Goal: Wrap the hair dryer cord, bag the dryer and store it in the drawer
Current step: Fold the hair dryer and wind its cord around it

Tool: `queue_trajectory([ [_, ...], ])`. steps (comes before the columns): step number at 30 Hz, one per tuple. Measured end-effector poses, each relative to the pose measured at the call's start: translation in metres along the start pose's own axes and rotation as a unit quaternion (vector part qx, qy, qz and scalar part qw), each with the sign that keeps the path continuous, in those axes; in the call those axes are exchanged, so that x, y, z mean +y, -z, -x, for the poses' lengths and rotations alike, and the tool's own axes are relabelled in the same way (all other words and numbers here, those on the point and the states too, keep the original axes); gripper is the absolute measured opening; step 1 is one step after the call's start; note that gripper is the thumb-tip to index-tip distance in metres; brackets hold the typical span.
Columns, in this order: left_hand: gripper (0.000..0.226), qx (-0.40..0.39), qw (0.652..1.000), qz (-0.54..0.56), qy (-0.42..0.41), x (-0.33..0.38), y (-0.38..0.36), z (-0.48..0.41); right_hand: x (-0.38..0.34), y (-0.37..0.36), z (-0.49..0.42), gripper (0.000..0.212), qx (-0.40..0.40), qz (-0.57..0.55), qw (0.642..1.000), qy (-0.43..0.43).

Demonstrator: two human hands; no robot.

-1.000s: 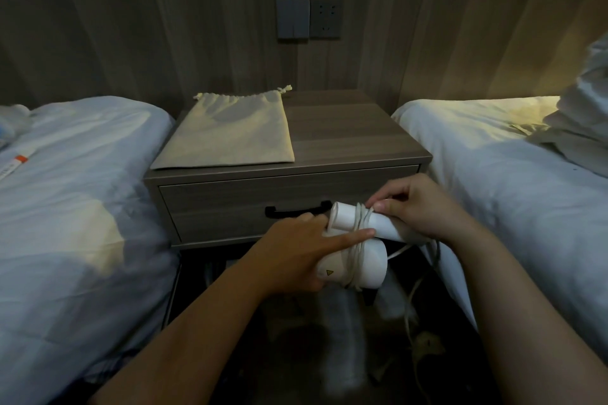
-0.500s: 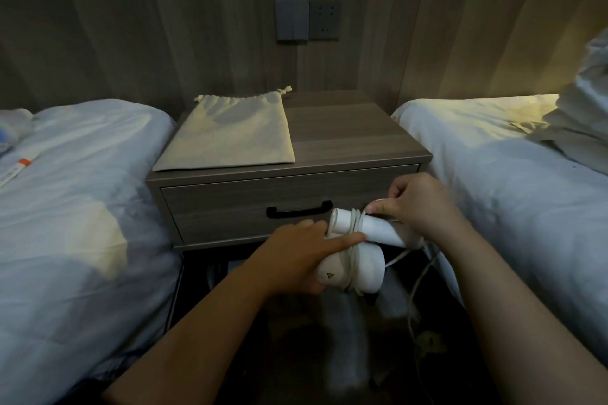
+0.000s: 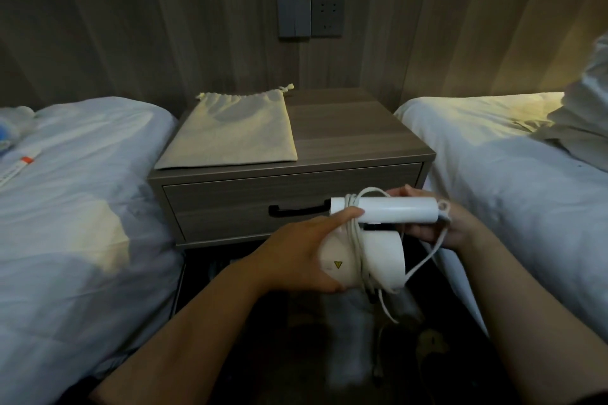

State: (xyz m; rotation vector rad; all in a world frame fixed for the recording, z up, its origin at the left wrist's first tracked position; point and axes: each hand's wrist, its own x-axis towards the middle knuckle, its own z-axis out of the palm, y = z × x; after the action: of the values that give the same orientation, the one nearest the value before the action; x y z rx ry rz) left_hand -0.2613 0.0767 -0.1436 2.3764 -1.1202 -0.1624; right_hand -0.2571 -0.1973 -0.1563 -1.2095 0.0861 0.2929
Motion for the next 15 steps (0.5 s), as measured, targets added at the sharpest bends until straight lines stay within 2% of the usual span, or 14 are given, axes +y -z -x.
queue_trajectory([
  [2,0.102,0.015,0.995,0.093,0.015,0.000,0.000,0.000,0.009,-0.002,-0.007,0.060,-0.025,-0.061,0.997,0.039],
  [5,0.102,0.043,0.972,0.228,0.039,0.000,-0.001,-0.002,0.016,-0.019,-0.012,0.045,-0.036,-0.025,0.995,0.087],
  [7,0.103,0.068,0.952,0.296,0.047,-0.001,-0.003,-0.004,0.020,-0.030,-0.012,0.047,-0.010,0.024,0.995,0.099],
  [10,0.103,0.102,0.924,0.364,0.052,-0.003,-0.005,-0.008,0.023,-0.038,-0.014,0.026,0.056,0.056,0.990,0.119],
  [12,0.100,0.118,0.905,0.403,0.064,-0.003,-0.005,-0.011,0.023,-0.047,-0.014,0.025,0.081,0.055,0.988,0.122],
  [15,0.094,0.150,0.861,0.479,0.086,-0.003,-0.004,-0.015,0.022,-0.060,-0.012,0.016,0.108,0.136,0.972,0.155],
])
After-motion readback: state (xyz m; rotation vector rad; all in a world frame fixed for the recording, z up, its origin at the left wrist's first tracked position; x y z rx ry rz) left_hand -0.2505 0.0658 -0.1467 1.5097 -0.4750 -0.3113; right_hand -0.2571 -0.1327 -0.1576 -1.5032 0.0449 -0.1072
